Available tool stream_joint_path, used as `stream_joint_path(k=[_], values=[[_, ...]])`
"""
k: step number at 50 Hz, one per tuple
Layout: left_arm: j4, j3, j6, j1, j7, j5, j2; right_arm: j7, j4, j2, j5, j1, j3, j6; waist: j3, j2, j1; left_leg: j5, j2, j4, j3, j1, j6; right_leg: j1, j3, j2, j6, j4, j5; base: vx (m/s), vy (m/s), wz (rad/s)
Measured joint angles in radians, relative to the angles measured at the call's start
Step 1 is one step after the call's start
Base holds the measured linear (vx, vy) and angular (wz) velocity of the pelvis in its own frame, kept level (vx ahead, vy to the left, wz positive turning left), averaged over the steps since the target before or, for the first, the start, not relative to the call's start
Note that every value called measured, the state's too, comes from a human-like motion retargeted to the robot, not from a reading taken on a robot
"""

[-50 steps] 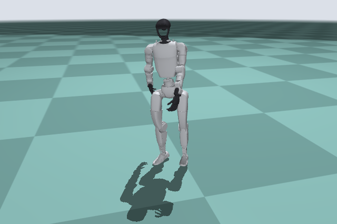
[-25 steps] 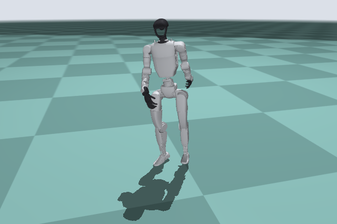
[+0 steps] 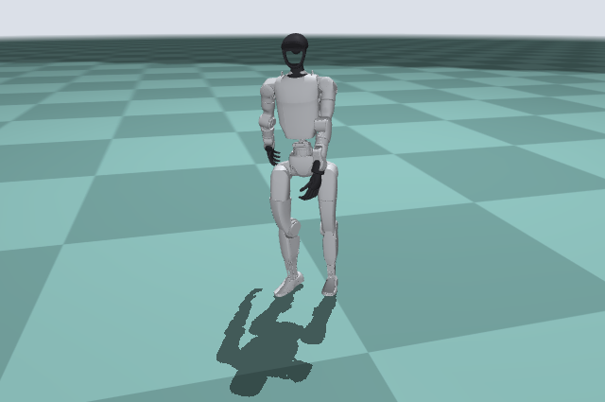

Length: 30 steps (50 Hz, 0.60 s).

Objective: In place motions

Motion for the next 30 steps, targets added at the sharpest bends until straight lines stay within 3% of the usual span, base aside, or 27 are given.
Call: stream_joint_path(k=[5, 12, 15, 18, 23, 30], values=[[-0.072, -0.03, -0.056, -0.011, 0.053, 0.024, -0.003, -0.012, 0.0, -0.003, 0.058, -0.016, 0.003, -0.01, 0.004, 0.009, 0.011, -0.004, -0.002, 0.001, 0.001, 0.001, 0.002, -0.005, 0.011, 0.0, -0.004, 0.001, 0.003, 0.0, 0.0, 0.0], [-0.001, -0.006, -0.07, 0.218, 0.042, 0.022, -0.018, 0.033, 0.0, 0.042, 0.085, -0.27, 0.253, -0.009, -0.006, 0.016, 0.05, -0.017, -0.001, -0.011, 0.029, 0.027, 0.004, -0.015, 0.034, 0.002, -0.01, 0.011, 0.006, 0.02, 0.01, -0.11], [0.126, 0.077, -0.039, 0.347, 0.048, 0.016, -0.004, 0.116, 0.0, 0.079, -0.062, -0.47, 0.325, -0.092, -0.005, 0.024, 0.055, -0.028, 0.002, -0.02, 0.057, 0.047, 0.002, -0.025, 0.055, 0.005, -0.015, 0.017, 0.01, 0.04, 0.01, -0.35], [0.29, 0.171, 0.025, 0.474, 0.045, 0.009, 0.033, 0.26, -0.164, 0.122, -0.159, -0.599, 0.385, -0.182, -0.002, 0.033, 0.053, -0.037, 0.005, -0.025, 0.081, 0.061, 0.0, -0.038, 0.081, 0.009, -0.02, 0.022, 0.015, 0.05, 0.01, -0.39], [0.341, 0.243, 0.205, 0.774, 0.053, -0.012, 0.082, 0.325, -0.466, 0.175, -0.131, -0.758, 0.463, -0.324, 0.003, 0.044, 0.039, -0.051, 0.01, -0.034, 0.114, 0.077, -0.006, -0.058, 0.113, 0.013, -0.025, 0.029, 0.022, 0.05, 0.03, -0.3], [0.341, 0.379, 0.17, 0.932, 0.031, 0.103, 0.101, 0.311, -0.671, 0.171, -0.063, -0.841, 0.51, -0.467, 0.018, 0.049, 0.05, -0.066, 0.016, -0.032, 0.131, 0.087, -0.01, -0.067, 0.135, 0.017, -0.024, 0.036, 0.026, -0.03, 0.01, -0.15]])
